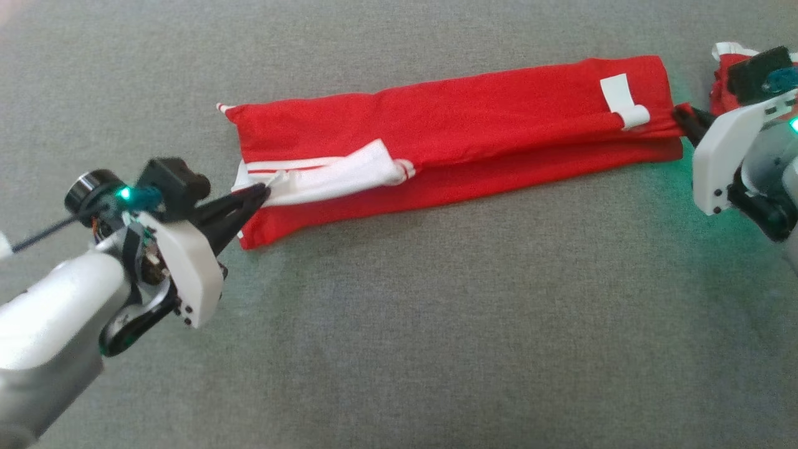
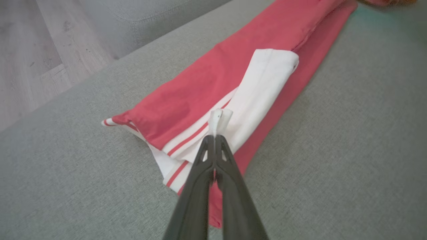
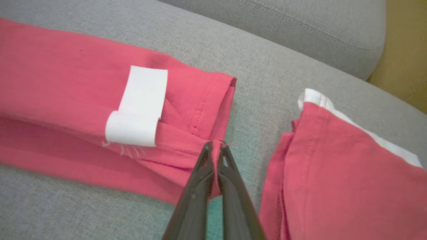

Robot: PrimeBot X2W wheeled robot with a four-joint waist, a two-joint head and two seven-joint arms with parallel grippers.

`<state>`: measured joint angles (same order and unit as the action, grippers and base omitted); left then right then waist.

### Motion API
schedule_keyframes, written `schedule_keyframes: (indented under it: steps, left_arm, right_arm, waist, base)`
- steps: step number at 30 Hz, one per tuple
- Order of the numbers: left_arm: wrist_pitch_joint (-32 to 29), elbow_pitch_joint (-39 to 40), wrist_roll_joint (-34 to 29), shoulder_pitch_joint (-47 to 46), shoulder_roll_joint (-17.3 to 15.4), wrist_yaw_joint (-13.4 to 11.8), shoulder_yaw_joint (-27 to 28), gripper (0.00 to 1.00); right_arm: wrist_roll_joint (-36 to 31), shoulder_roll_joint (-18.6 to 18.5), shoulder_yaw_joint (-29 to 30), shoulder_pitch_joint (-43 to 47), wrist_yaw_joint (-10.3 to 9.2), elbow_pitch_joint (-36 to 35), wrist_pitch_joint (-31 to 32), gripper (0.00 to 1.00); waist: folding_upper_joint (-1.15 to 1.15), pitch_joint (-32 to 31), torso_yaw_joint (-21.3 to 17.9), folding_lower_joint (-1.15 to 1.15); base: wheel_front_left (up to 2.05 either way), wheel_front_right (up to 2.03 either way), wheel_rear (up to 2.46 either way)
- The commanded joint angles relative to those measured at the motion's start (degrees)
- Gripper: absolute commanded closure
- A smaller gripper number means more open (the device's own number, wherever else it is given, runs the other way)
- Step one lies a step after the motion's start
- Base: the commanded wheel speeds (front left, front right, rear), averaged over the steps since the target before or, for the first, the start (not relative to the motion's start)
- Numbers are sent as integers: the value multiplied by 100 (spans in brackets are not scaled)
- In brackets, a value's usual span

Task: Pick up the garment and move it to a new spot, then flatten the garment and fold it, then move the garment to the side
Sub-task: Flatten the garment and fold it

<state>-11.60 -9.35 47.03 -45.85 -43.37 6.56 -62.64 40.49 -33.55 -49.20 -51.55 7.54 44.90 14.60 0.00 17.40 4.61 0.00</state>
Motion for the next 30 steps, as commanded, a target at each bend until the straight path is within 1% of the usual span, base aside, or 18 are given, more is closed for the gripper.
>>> schedule_keyframes:
  steps: [1,7,8,9,11,13,16,18,22,24,28,30]
  left_arm:
    - [-3,41,-81,-218,-216,-49,237,100]
    - [90,-393,-331,-302,-18,-73,106,100]
    - [148,-466,-375,-312,24,-86,97,64]
    - [239,-531,-425,-319,70,-100,93,0]
    - [385,-688,-439,-303,165,-145,113,0]
    - [575,-842,-478,-311,232,-249,174,0]
    - [957,-1043,-523,-311,329,-519,341,0]
    - [1265,-1126,-480,-292,403,-750,527,0]
    - [2087,-1182,-208,-189,722,-1292,1074,0]
    - [2443,-1156,-65,-90,915,-1573,1398,0]
    - [2648,-889,3,274,1253,-1985,2084,0]
    - [2655,-585,-234,547,1431,-2115,2549,0]
  right_arm:
    - [61,-154,-40,44,-5,-140,30,100]
    - [404,-209,-235,4,-5,-251,365,100]
    - [426,-217,-249,-10,-5,-273,347,50]
    - [498,-208,-207,-12,-5,-259,318,0]
    - [640,-156,-154,-4,-5,-221,332,0]
    - [722,-130,-155,-6,-5,-239,326,0]
    - [840,-79,-56,-43,-5,-270,168,0]
    - [953,11,122,-90,-5,-260,-40,0]
    - [1115,290,545,-109,-5,-283,-775,0]
    - [1133,491,737,-66,-5,-315,-1205,0]
    - [914,946,1029,110,-5,-310,-2089,0]
    - [684,1170,1119,256,-5,-265,-2476,0]
  waist:
    - [0,22,-16,0]
    - [0,57,-80,0]
    - [0,49,-88,0]
    - [0,35,-94,0]
    - [0,-25,-115,0]
    - [0,-95,-136,0]
    - [0,-242,-173,0]
    - [0,-339,-203,0]
    - [0,-573,-216,0]
    - [0,-677,-239,0]
    - [0,-836,-290,0]
    - [0,-898,-294,0]
  base:
    - [0,0,0]
    - [0,0,0]
    - [0,0,0]
    - [0,0,0]
    - [0,0,0]
    - [0,0,0]
    - [0,0,0]
    - [0,0,0]
    - [0,0,0]
    - [0,0,0]
    - [0,0,0]
    - [0,0,0]
